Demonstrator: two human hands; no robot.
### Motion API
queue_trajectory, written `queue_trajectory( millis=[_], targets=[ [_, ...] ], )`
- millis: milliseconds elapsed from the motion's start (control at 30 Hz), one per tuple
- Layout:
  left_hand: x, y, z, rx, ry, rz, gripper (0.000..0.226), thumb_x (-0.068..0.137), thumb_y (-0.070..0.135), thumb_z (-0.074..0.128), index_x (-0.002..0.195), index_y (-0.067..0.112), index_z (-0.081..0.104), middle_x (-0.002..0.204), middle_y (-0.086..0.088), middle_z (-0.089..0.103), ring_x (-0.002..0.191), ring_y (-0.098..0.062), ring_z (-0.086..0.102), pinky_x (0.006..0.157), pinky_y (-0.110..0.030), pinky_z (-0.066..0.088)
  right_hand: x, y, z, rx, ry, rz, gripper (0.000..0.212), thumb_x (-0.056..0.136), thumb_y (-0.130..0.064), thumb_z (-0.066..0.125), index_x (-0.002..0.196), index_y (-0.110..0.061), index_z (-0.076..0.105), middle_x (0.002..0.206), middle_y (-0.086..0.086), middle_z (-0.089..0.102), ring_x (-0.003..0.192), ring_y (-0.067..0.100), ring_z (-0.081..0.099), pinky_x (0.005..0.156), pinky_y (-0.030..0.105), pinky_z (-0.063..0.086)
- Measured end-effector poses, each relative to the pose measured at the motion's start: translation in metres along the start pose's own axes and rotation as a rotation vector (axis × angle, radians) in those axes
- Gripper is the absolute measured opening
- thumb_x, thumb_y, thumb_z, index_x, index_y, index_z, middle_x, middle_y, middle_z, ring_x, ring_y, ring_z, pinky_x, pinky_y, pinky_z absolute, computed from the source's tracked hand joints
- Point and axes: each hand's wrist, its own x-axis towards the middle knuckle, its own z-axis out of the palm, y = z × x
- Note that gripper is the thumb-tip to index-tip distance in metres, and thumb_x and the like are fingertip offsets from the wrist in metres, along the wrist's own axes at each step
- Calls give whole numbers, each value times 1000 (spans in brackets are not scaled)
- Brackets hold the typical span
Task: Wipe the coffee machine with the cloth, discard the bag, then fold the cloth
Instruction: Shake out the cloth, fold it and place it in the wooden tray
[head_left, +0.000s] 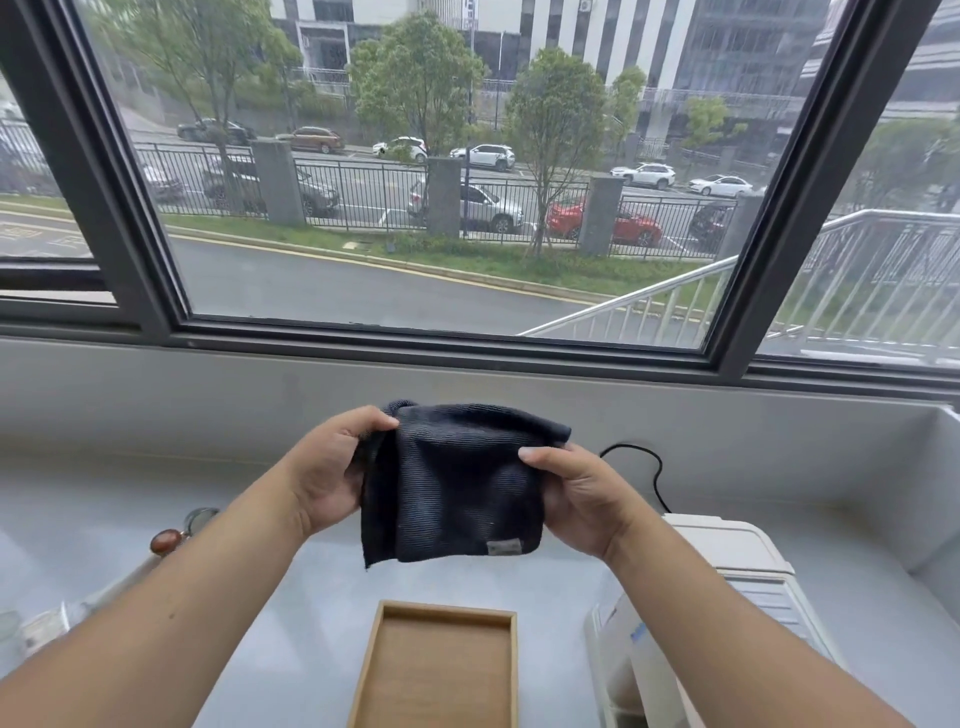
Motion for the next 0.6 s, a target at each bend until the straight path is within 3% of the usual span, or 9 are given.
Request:
queue_trajectory(
  millis=[100, 167, 267, 333, 433, 533, 600],
  targets=[
    [8, -6, -17, 213, 124, -23, 25, 100, 12, 58, 117, 2, 72, 106, -16, 74, 92, -27, 67, 82, -39, 52, 3, -10, -10, -131, 119, -4, 28, 93, 3, 59, 119, 0, 70, 114, 19, 74, 94, 27, 74, 75, 35, 62],
    [11, -10, -25, 340, 181, -11, 20, 100, 8, 59, 113, 3, 73, 105, -11, 79, 91, -26, 71, 81, -38, 56, 7, -12, -16, -233, 201, 12, 22, 95, 5, 58, 112, -1, 70, 104, 19, 74, 85, 25, 74, 67, 34, 61],
    [16, -15, -36, 502, 259, 33, 13, 97, 9, 67, 106, 10, 77, 101, -7, 82, 105, -30, 74, 94, -42, 58, 10, -9, -22, -390, 280, 31, 16, 92, 4, 65, 104, -2, 73, 97, 17, 78, 88, 28, 74, 74, 38, 61],
    [17, -17, -40, 595, 357, 78, 16, 93, 15, 75, 109, 15, 73, 104, -5, 80, 106, -27, 72, 91, -39, 55, 11, -6, -26, -549, 336, 29, 16, 88, 1, 71, 104, -3, 72, 97, 15, 79, 91, 28, 73, 88, 46, 60],
    [17, -15, -44, 727, 505, 146, 31, 91, 21, 78, 116, 22, 60, 105, 0, 74, 99, -17, 67, 74, -33, 47, 12, -4, -29, -725, 406, 42, 49, 82, -11, 81, 125, -10, 59, 108, 12, 76, 98, 26, 75, 100, 53, 56],
    [16, -11, -50, 771, 488, 192, 45, 92, 23, 75, 131, 35, 56, 109, 0, 74, 103, -19, 67, 86, -37, 47, 11, -7, -34, -784, 374, 48, 97, 75, -24, 84, 156, -40, 33, 118, 16, 73, 109, 25, 72, 101, 37, 51],
    [16, -8, -53, 806, 426, 220, 30, 94, 21, 75, 118, 36, 69, 112, 1, 75, 110, -18, 68, 90, -33, 47, 10, -9, -39, -877, 347, 45, 99, 77, -25, 84, 158, -44, 32, 115, 15, 75, 115, 22, 70, 107, 35, 46]
  ],
)
